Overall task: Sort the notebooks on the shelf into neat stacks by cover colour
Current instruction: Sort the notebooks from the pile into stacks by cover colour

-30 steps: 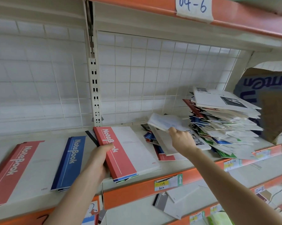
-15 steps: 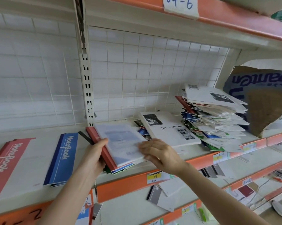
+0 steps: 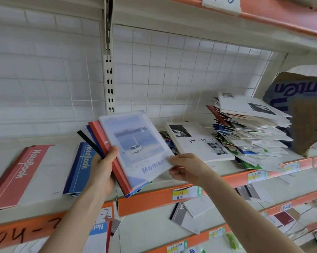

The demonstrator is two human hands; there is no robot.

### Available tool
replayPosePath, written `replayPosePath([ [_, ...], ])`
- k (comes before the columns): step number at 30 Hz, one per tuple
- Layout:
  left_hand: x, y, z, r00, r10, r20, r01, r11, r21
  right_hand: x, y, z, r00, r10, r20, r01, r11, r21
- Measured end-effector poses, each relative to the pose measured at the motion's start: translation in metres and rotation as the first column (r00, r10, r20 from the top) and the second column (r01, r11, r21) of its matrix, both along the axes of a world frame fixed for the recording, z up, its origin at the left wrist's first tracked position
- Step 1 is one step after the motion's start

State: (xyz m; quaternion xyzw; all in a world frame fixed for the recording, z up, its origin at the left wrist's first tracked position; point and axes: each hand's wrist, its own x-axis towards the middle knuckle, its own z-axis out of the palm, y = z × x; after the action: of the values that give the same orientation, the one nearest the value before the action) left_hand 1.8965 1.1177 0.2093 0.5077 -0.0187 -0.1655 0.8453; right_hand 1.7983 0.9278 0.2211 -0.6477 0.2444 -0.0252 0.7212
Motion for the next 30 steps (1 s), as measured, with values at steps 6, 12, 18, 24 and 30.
replayPosePath([
  [6,0.001,0.01,0.0,1.0,0.011,0.006,-0.011,1.0,0.02,0.01,0.009,-0.006,0.999,-0.029,0.039,0.029,0.999,0.02],
  [12,0.005,0.028,-0.001,0.998,0.057,-0.003,-0.057,0.996,0.069,0.014,0.01,0.0,0.997,0.051,0.057,-0.056,0.995,0.077],
  [18,0.012,0.054,0.007,0.994,0.096,-0.059,-0.089,0.99,0.108,0.036,0.029,0.007,0.978,0.208,-0.022,-0.209,0.977,-0.043],
  [24,0.021,0.105,0.004,0.988,0.068,-0.138,-0.057,0.995,0.079,0.073,0.082,0.004,0.972,0.223,0.069,-0.226,0.974,0.031],
  [30,0.033,0.178,-0.003,0.968,0.202,-0.15,-0.182,0.974,0.133,0.105,0.157,-0.002,0.973,0.217,0.075,-0.217,0.976,0.001],
])
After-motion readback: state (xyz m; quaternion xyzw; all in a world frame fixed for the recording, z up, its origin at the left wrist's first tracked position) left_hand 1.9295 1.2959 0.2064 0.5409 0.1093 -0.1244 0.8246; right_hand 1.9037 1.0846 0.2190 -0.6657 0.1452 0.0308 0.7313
